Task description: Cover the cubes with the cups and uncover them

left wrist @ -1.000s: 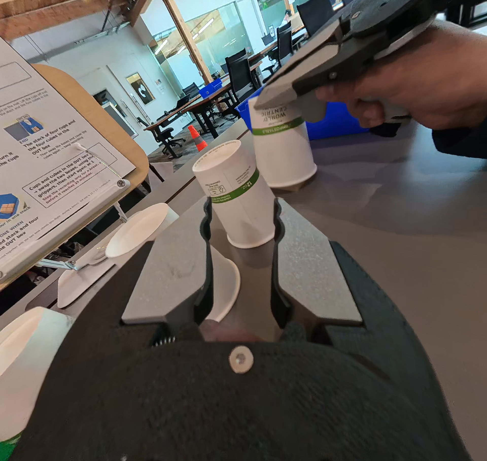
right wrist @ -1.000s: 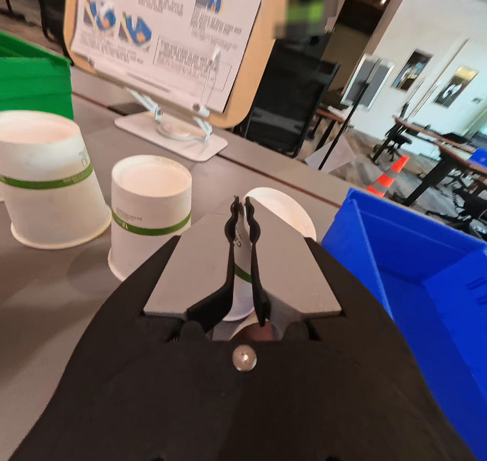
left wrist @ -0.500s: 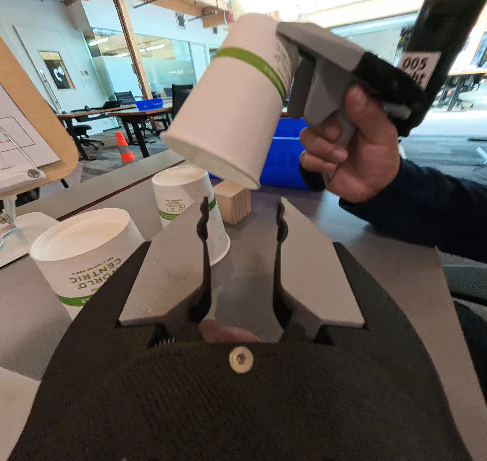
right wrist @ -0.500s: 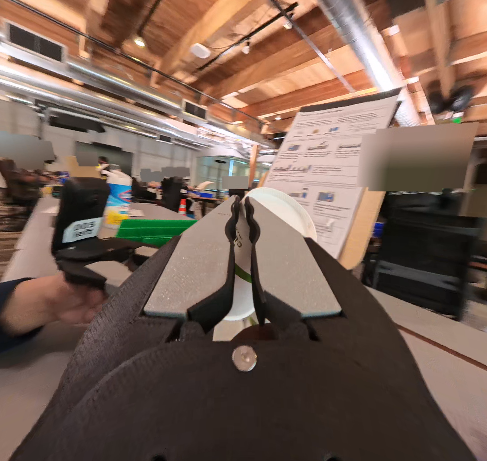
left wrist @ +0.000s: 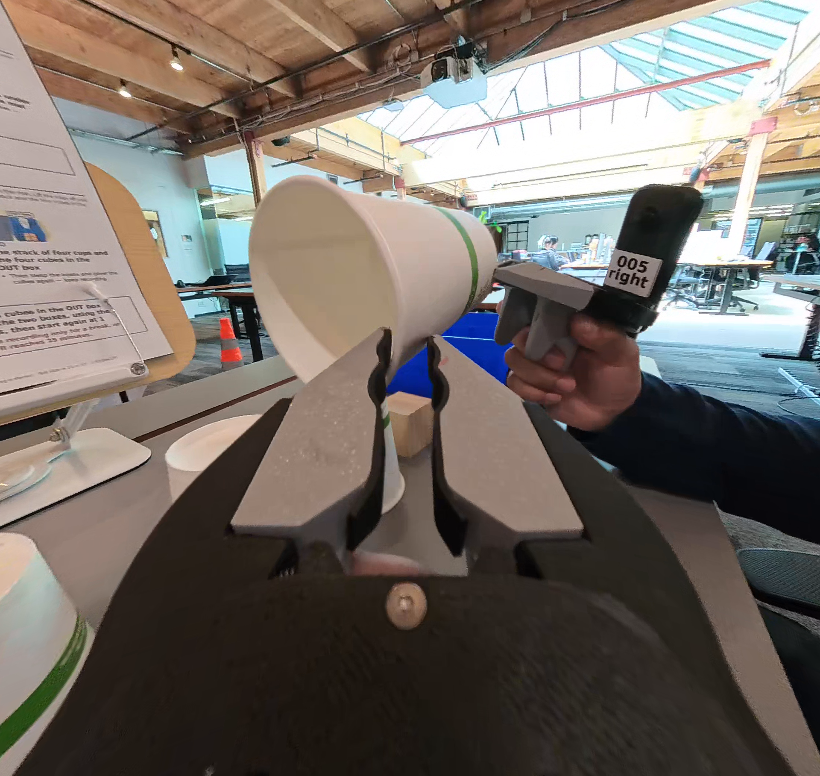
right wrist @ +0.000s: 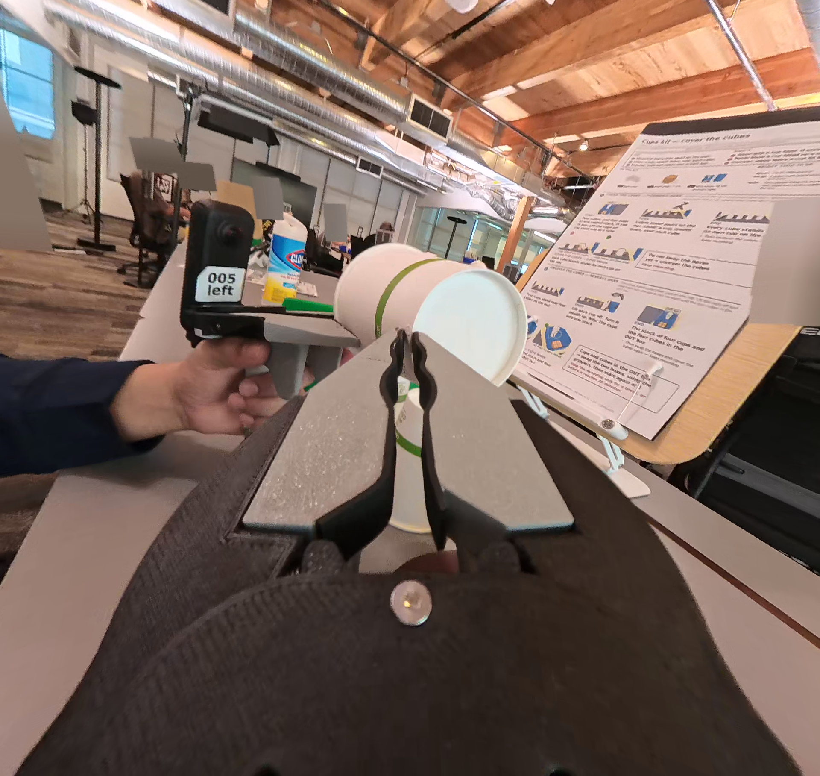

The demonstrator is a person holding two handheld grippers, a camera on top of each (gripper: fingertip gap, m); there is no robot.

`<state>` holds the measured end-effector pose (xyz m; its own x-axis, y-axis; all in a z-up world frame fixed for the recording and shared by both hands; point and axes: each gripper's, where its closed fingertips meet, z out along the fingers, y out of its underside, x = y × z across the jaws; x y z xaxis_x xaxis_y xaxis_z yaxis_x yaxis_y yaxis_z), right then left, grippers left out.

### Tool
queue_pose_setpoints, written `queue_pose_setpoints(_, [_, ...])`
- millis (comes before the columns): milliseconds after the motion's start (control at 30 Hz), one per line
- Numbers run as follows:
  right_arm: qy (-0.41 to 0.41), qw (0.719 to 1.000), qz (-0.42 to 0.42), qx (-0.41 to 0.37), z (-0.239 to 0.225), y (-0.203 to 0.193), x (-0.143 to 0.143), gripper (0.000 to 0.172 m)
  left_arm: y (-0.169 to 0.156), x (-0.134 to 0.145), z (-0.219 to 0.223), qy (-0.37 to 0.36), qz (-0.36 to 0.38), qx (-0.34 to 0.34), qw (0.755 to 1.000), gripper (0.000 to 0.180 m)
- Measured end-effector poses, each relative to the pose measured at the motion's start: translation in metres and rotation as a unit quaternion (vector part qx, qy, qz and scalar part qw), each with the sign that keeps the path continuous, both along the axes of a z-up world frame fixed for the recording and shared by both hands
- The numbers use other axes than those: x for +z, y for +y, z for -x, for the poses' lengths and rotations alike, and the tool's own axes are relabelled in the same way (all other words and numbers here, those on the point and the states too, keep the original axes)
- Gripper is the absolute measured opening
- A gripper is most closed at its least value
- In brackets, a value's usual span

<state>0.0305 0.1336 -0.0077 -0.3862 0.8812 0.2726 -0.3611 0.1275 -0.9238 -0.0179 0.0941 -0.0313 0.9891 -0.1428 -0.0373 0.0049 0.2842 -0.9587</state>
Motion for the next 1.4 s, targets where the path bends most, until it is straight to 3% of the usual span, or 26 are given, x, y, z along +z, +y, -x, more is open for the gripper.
queue_pose_setpoints(100, [-0.025, 1.0, -0.008, -0.015, 0.006, 0.006, -0.007, 0.0, -0.002, 0.003, 0.0, -0.01, -0.011, -0.009, 1.0, 0.014])
queue_pose_setpoints(333, [-0.062, 0.989, -0.11, -0.082, 0.023, 0.005, -0.038, 0.005, -0.016, 0.016, 0.005, -0.019, -0.047, -0.011, 0.999, 0.005])
queue_pose_setpoints(500, [-0.101, 0.974, -0.189, -0.071, 0.027, -0.008, -0.064, 0.005, -0.027, 0.027, 0.015, -0.035, -0.076, -0.001, 0.996, 0.002])
queue_pose_setpoints(667, [-0.124, 0.953, -0.277, 0.018, 0.016, -0.048, -0.099, 0.0, -0.031, 0.029, 0.014, -0.029, -0.079, -0.008, 0.996, 0.002])
queue_pose_setpoints(733, [-0.109, 0.956, -0.263, 0.067, 0.005, -0.063, -0.095, 0.0, -0.025, 0.021, 0.011, 0.008, -0.049, 0.008, 0.999, 0.002])
queue_pose_setpoints(867, [-0.11, 0.96, -0.145, 0.211, -0.031, -0.077, -0.062, 0.0, -0.012, -0.008, -0.014, 0.114, 0.036, -0.015, 0.993, 0.001])
queue_pose_setpoints(967, [-0.06, 0.975, -0.09, 0.195, -0.036, -0.06, -0.032, 0.0, -0.011, -0.029, -0.042, 0.182, 0.076, -0.067, 0.978, 0.002])
queue_pose_setpoints(1100, [-0.028, 0.983, -0.026, 0.181, -0.038, -0.042, -0.008, 0.002, -0.025, -0.038, -0.081, 0.187, 0.088, -0.184, 0.961, 0.002])
queue_pose_setpoints(1233, [-0.067, 0.968, 0.011, 0.243, -0.044, -0.049, -0.011, 0.014, -0.046, -0.04, -0.113, 0.157, 0.089, -0.309, 0.934, 0.002])
queue_pose_setpoints(1400, [-0.161, 0.914, -0.024, 0.373, -0.07, -0.084, -0.042, 0.021, -0.06, -0.031, -0.12, 0.13, 0.07, -0.363, 0.92, 0.001])
